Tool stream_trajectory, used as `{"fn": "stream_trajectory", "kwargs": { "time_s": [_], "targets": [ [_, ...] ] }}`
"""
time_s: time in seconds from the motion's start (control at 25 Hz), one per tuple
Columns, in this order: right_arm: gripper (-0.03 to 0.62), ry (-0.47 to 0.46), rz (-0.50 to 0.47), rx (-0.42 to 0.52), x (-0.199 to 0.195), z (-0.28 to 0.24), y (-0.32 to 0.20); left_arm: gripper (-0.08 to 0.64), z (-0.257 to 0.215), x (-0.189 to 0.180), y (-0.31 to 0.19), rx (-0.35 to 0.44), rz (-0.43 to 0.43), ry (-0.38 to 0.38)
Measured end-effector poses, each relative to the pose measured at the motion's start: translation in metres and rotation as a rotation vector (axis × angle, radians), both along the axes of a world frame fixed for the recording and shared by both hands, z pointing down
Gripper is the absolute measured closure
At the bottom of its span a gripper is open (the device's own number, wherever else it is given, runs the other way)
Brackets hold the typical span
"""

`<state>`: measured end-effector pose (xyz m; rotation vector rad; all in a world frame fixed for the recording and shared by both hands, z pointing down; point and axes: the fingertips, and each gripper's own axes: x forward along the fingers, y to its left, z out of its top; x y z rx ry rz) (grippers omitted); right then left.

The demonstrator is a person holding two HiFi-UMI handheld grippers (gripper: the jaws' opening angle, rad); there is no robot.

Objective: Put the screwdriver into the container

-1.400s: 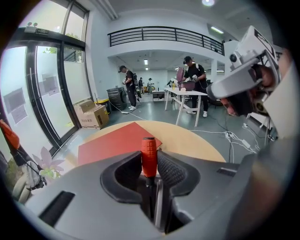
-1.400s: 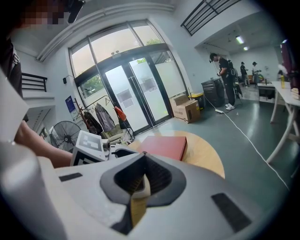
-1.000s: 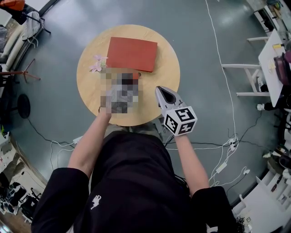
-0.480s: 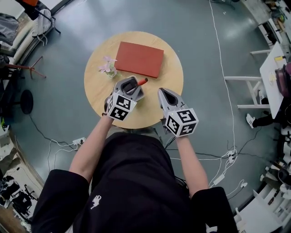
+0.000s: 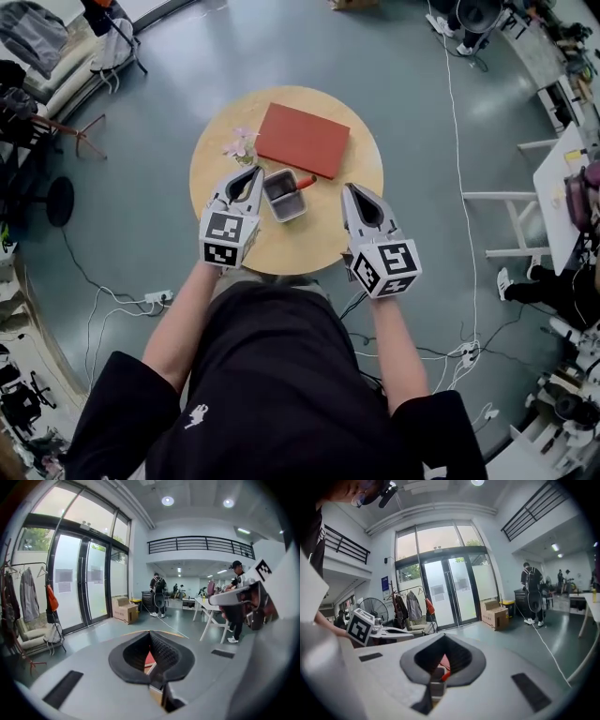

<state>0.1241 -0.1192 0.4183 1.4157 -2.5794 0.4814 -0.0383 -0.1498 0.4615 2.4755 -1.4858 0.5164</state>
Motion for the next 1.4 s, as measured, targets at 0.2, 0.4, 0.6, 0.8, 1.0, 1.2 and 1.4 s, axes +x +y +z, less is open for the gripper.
{"fn": "stream_trajectory", "kwargs": {
  "time_s": [0.2, 0.4, 0.6, 0.8, 1.0, 1.2, 1.4],
  "targets": [
    [0.591, -0.002, -0.016, 0.086, -0.007, -0.034, 0.004, 0.558, -0.044, -0.030, 0.014, 0.118, -0.061, 0.025],
    [0.591, -0.016, -0.025, 0.131, -0.012, -0.058, 0.014, 0.557, -0.092, -0.053, 0.022, 0.219, -0.096, 0.053],
    [0.591, -0.025, -0.034, 0.163, -0.017, -0.073, 0.022, 0.558, -0.118, -0.061, 0.030, 0.272, -0.104, 0.055],
    [0.591, -0.014, -0.032, 0.169, -0.020, -0.078, 0.024, 0.558, -0.120, -0.065, 0.033, 0.275, -0.123, 0.062],
    [0.591, -0.011, -0.024, 0.165, -0.015, -0.078, 0.024, 0.558, -0.118, -0.063, 0.032, 0.266, -0.125, 0.062],
    [0.591, -0.006, -0.026, 0.162, -0.018, -0.076, 0.024, 0.558, -0.118, -0.062, 0.031, 0.263, -0.123, 0.066],
    [0.591, 0.004, -0.030, 0.159, -0.021, -0.072, 0.025, 0.558, -0.112, -0.062, 0.032, 0.242, -0.120, 0.066]
  ]
}}
